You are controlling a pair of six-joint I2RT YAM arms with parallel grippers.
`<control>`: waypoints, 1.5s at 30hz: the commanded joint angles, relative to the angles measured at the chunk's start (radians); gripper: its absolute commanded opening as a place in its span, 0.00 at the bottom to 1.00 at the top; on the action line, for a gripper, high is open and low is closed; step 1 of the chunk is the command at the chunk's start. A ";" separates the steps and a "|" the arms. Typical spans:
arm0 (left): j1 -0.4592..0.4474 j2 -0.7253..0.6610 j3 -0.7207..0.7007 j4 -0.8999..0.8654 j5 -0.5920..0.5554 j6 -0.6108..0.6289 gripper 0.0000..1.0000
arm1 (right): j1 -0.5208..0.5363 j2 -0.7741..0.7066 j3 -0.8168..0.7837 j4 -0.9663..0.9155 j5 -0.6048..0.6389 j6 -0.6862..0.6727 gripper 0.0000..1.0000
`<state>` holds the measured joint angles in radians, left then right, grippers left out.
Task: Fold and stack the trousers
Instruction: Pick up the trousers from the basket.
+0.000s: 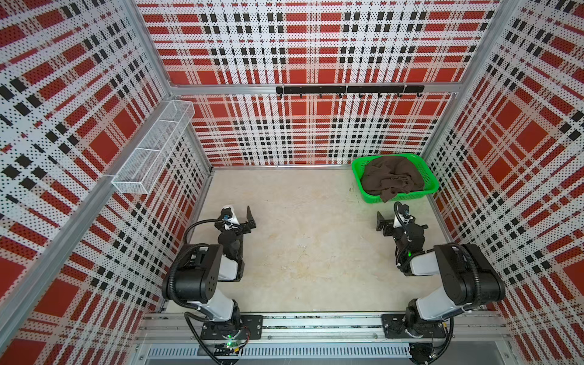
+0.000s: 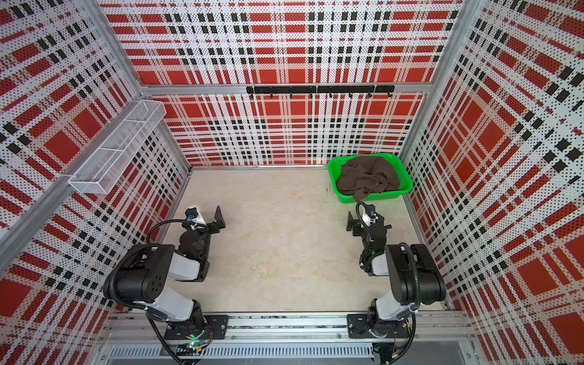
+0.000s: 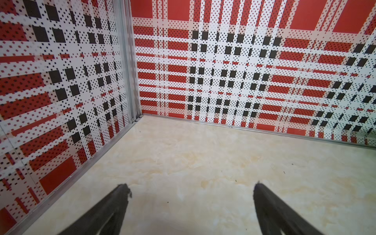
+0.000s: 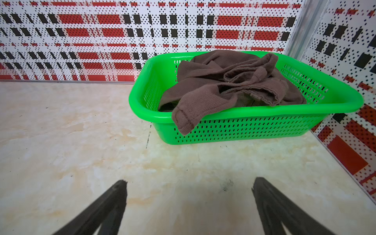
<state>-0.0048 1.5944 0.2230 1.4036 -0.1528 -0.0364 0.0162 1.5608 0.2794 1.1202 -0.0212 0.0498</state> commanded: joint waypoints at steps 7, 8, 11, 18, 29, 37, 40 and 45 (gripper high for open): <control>0.011 -0.019 -0.011 -0.006 0.014 0.014 0.98 | -0.006 0.013 0.013 0.035 0.001 -0.009 1.00; 0.011 -0.019 -0.011 -0.006 0.015 0.013 0.98 | -0.006 0.012 0.012 0.035 0.001 -0.008 1.00; 0.012 -0.018 -0.011 -0.007 0.015 0.013 0.98 | -0.007 0.012 0.012 0.032 0.001 -0.009 1.00; 0.012 -0.020 -0.011 -0.008 0.017 0.012 0.98 | -0.007 0.013 0.014 0.028 0.000 -0.009 1.00; 0.005 -0.020 -0.012 -0.005 -0.020 0.015 0.98 | 0.027 0.010 0.002 0.055 0.073 -0.026 1.00; 0.038 -0.020 -0.020 0.007 0.039 -0.014 0.98 | 0.012 0.008 0.006 0.046 0.167 0.031 1.00; 0.026 -0.096 -0.019 -0.052 -0.050 -0.025 0.98 | 0.002 -0.068 -0.014 0.030 0.118 0.020 1.00; -0.075 -0.346 0.135 -0.486 -0.327 -0.103 0.98 | 0.000 -0.374 0.130 -0.432 0.275 0.230 1.00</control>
<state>-0.0444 1.3289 0.2630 1.1507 -0.3252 -0.0788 0.0246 1.3121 0.3149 0.9062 0.1577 0.1318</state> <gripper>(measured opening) 0.984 0.998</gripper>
